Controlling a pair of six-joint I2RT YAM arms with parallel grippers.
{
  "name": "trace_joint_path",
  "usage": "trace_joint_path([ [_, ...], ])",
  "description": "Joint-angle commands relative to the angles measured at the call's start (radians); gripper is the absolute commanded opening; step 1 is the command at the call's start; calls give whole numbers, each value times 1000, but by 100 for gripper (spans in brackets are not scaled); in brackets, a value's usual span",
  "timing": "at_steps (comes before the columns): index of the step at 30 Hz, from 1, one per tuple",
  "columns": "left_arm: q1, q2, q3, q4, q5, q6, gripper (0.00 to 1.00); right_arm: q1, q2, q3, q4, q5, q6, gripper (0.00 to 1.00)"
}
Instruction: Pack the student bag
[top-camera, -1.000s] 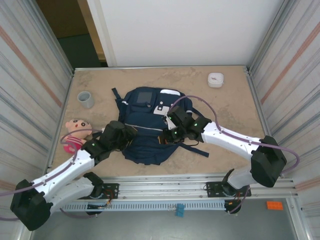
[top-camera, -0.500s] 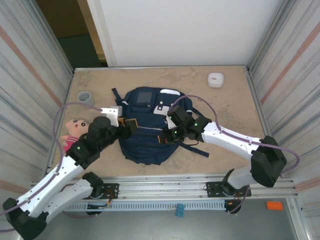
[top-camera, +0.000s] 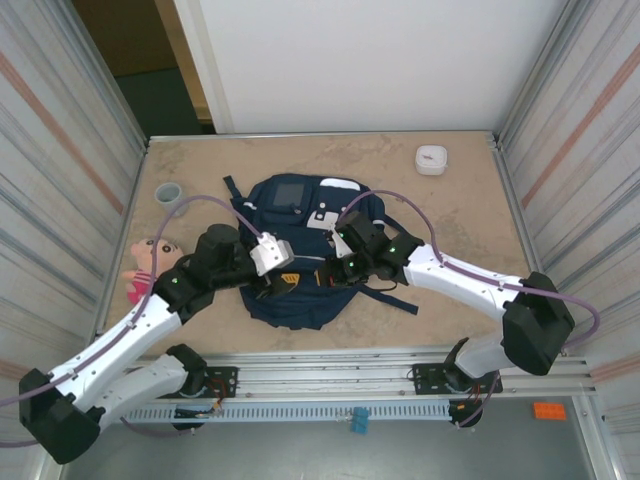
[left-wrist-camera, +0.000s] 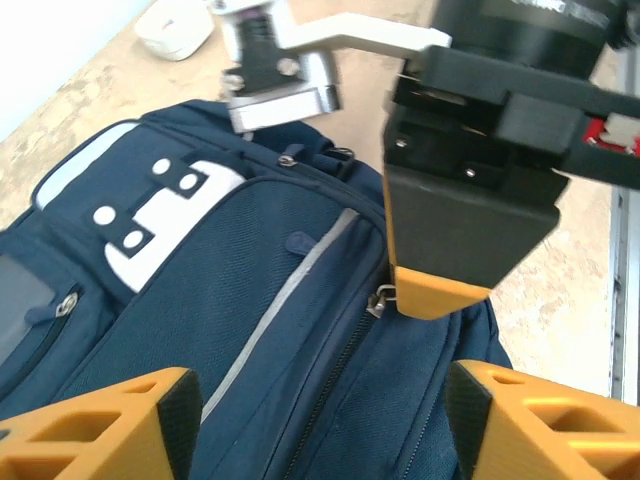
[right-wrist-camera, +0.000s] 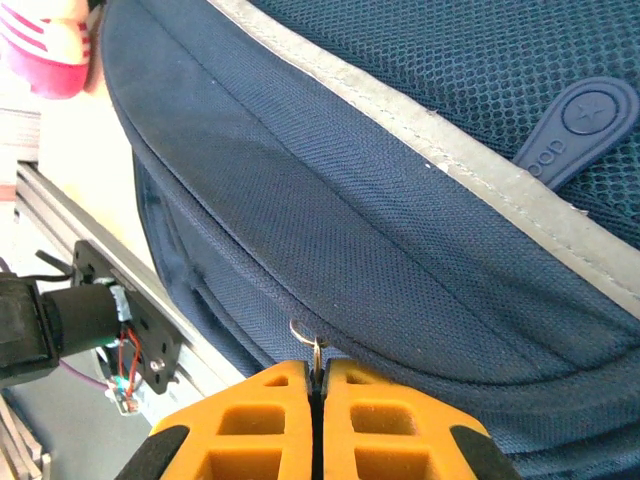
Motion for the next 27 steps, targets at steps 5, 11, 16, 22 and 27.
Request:
trace_joint_path([
  [5,3,96,6,53,91,263,68,-11,-47,-22,70,4,8,0],
  [11,3,224,57,20,137,343,68,-11,-43,-25,78,1,11,0],
  [16,5,285,32,123,72,358,67,-9,-55,-33,74,0,9,0],
  [22,27,356,45,159,38,386,53,-12,-83,-48,66,1,8,0],
  [27,45,335,-13,220,-54,425,29,-25,-108,-54,44,5,-2,0],
])
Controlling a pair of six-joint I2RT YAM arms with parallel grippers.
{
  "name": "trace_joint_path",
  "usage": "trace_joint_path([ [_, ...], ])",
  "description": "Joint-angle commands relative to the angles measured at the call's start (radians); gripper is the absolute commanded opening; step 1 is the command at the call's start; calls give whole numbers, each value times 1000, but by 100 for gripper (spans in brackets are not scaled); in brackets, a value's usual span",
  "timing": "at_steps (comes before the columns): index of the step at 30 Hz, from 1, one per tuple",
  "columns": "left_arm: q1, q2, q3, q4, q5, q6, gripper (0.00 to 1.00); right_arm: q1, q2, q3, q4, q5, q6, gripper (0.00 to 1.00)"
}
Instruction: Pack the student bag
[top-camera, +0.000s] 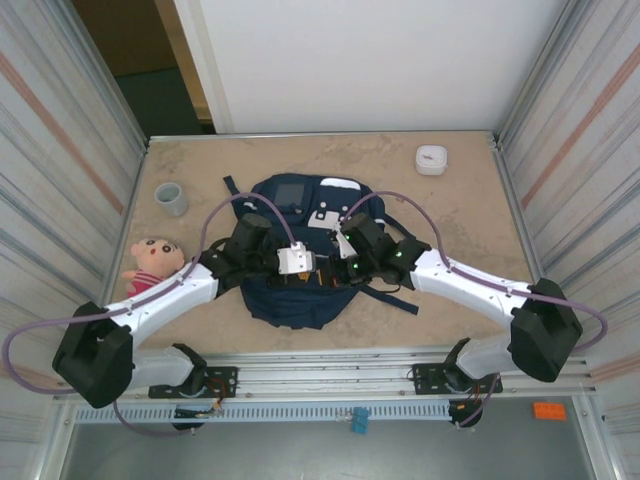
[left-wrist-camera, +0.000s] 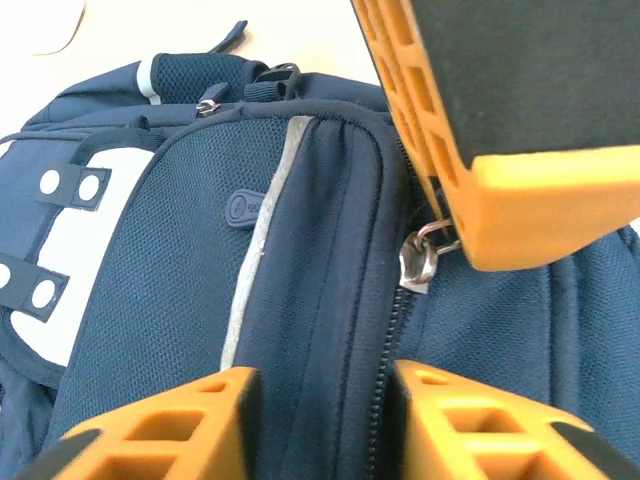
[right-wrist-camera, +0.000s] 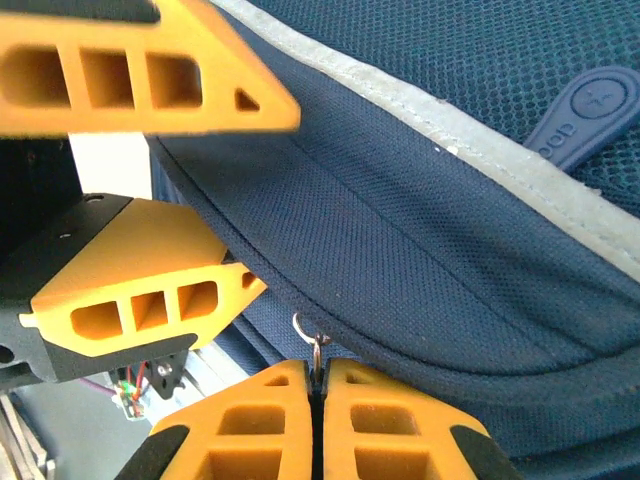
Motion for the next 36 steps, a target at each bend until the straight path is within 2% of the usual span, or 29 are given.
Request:
trace_joint_path([
  [1,35,-24,-30,45,-92,51,23,-23,-59,-8,-13,1,-16,0],
  [2,49,-29,-28,20,-89,58,16,-32,-66,-7,-24,-3,-23,0],
  [5,84,-50,-35,-41,-84,76,7,-67,-78,-6,-64,-17,-47,0],
  [10,143,-114,-76,-83,-68,77,5,-133,-108,-17,-133,-28,-84,0],
  [14,157,-155,-88,-120,-50,71,6,-166,-131,-36,-135,-49,-83,0],
  [16,157,-176,-70,-145,-8,41,15,-164,-129,-39,-128,-60,-79,0],
  [19,128,-204,-37,-157,33,-14,40,-156,-123,-39,-105,-78,-72,0],
  [23,14,-196,20,-145,-37,-33,55,-144,-116,-35,-75,-87,-66,0],
  [27,-94,-102,120,-163,-121,19,58,-132,-112,-29,-66,-92,-66,0],
  [36,-107,90,204,-127,-76,43,54,-110,-116,-29,-42,-94,-61,0],
])
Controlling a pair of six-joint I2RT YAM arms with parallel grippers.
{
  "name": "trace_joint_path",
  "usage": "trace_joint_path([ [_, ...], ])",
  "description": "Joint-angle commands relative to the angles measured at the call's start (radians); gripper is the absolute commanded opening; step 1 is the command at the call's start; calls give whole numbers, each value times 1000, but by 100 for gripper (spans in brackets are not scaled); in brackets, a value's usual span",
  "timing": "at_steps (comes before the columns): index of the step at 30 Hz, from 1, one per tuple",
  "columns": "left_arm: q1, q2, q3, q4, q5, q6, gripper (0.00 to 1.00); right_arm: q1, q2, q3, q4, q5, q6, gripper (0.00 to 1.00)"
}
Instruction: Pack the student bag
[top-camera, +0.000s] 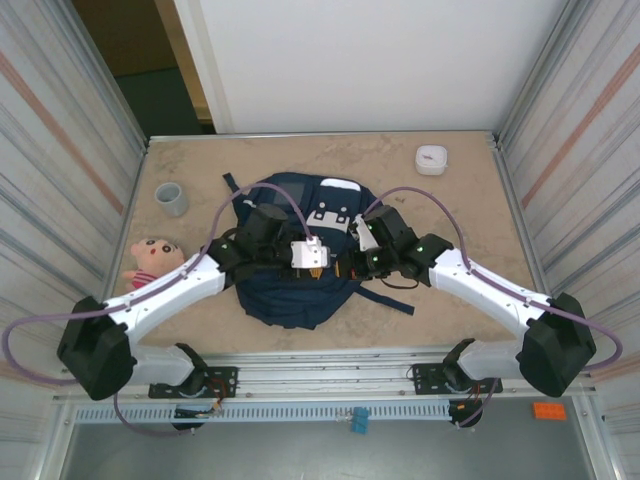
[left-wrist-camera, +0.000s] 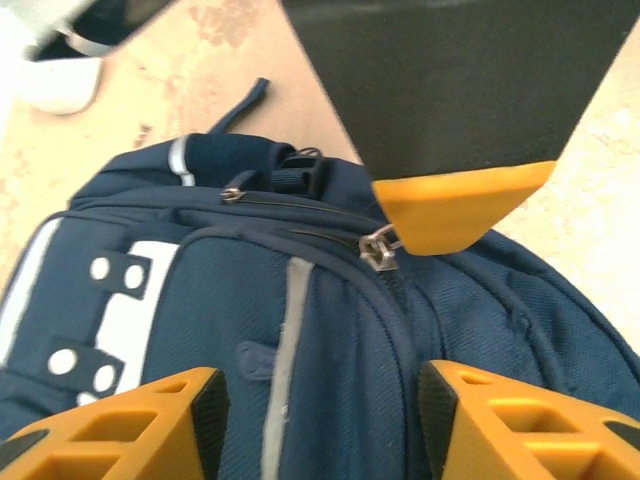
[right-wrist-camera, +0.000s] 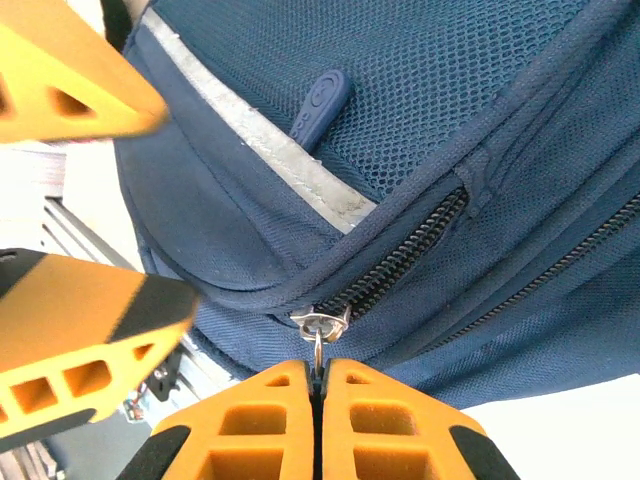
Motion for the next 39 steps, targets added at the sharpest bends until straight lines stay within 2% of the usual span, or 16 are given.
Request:
trace_joint_path([
  [1,1,34,20,-8,14,27,54,13,-28,9,24,-33,-6,0],
  [5,0,19,-5,-4,71,6,54,7,-28,7,27,-35,-9,0],
  [7,1,11,-21,13,87,-6,51,4,-24,8,34,-43,-8,0],
  [10,0,20,-32,23,73,-12,28,-3,-24,9,24,-51,-16,0],
  [12,0,19,-43,32,64,-5,6,-30,-35,8,-13,-37,-26,0],
  [13,1,15,-50,38,62,1,1,-51,-41,2,-24,-36,-27,0],
  [18,21,-14,-64,14,92,48,0,-199,-42,-46,-39,-56,-40,0],
  [24,20,-62,-86,-34,157,81,0,-272,32,5,-30,-46,-76,0],
  [27,14,-77,-101,-55,167,86,0,-303,62,26,-30,6,-78,0],
  [34,15,-125,-143,-40,132,44,0,-434,73,29,-42,13,-86,0],
  [39,15,-132,-165,40,122,-40,0,-443,82,20,-9,-64,-99,0],
])
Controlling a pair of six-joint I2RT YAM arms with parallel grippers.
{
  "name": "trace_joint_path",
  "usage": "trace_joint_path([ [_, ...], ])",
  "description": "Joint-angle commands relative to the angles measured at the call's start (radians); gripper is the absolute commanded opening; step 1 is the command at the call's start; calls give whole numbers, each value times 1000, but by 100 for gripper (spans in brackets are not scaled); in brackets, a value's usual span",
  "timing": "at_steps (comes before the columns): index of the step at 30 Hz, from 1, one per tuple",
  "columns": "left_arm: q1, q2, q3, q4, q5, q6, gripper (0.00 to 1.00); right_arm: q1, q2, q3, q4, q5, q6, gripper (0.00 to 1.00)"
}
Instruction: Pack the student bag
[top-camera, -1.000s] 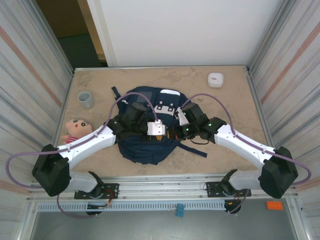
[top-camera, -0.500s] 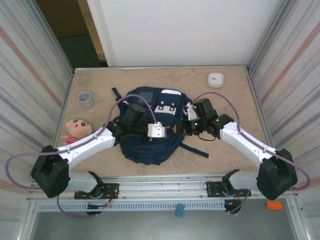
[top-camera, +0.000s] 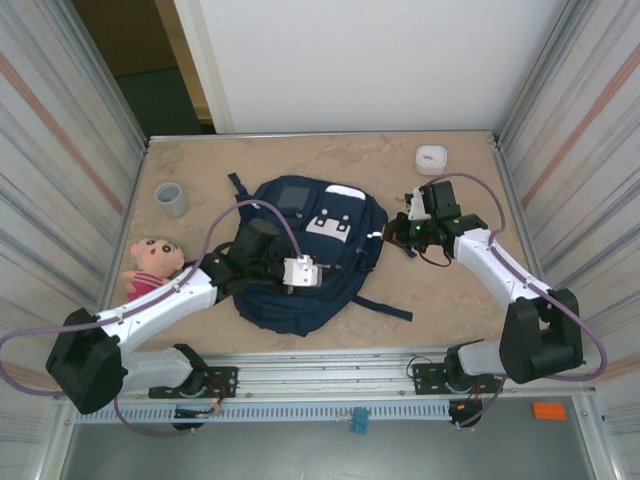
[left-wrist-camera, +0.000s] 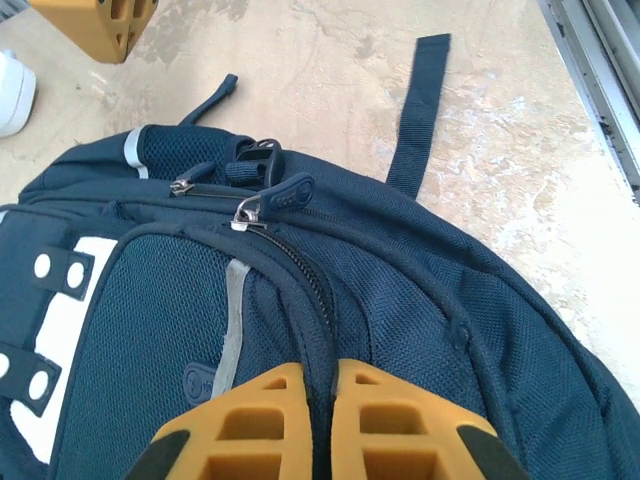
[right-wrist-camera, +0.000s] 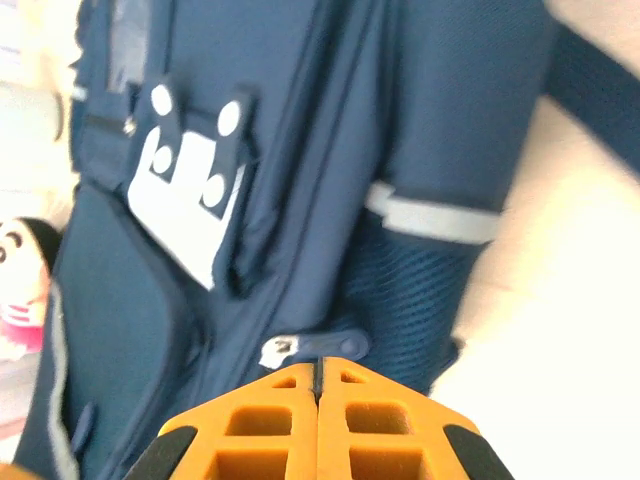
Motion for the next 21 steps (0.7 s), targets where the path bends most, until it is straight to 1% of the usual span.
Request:
trace_joint_path([
  [1,7,-21,-18,30,4,-94,1,28,3,-2,0,-14,-30,0],
  [2,6,-25,-25,63,-5,-126,8,33,-2,-6,0,-20,-33,0],
  [3,6,-29,-38,114,-23,-173,17,35,-6,-8,-1,-33,-37,0],
  [4,6,-32,-48,161,-35,-227,24,30,-11,-8,-6,-43,-35,1],
  [5,6,-35,-49,186,-38,-271,29,25,-15,-7,-14,-46,-31,9],
  [7,-3,-33,-30,191,-22,-369,46,11,-23,-4,-27,-53,-2,31],
  [8,-7,-35,-19,189,-32,-409,55,6,-25,-3,-31,-56,14,36],
  [9,-7,-45,-14,200,-57,-476,61,4,-31,-7,-36,-58,33,46],
  [10,-1,-58,-10,214,-106,-548,66,6,-33,-9,-41,-58,53,55],
  [12,30,-81,11,200,-168,-656,70,11,-37,-24,-33,-63,102,64],
  [15,134,-77,99,61,-251,-842,73,35,-30,-43,-13,-35,167,67],
  [16,175,-69,123,12,-255,-881,73,47,-21,-44,-3,-27,184,67],
  [18,245,-52,124,-30,-252,-915,72,77,8,-39,22,-21,203,66],
  [21,295,-25,82,-61,-322,-942,72,128,74,-7,33,7,215,66],
])
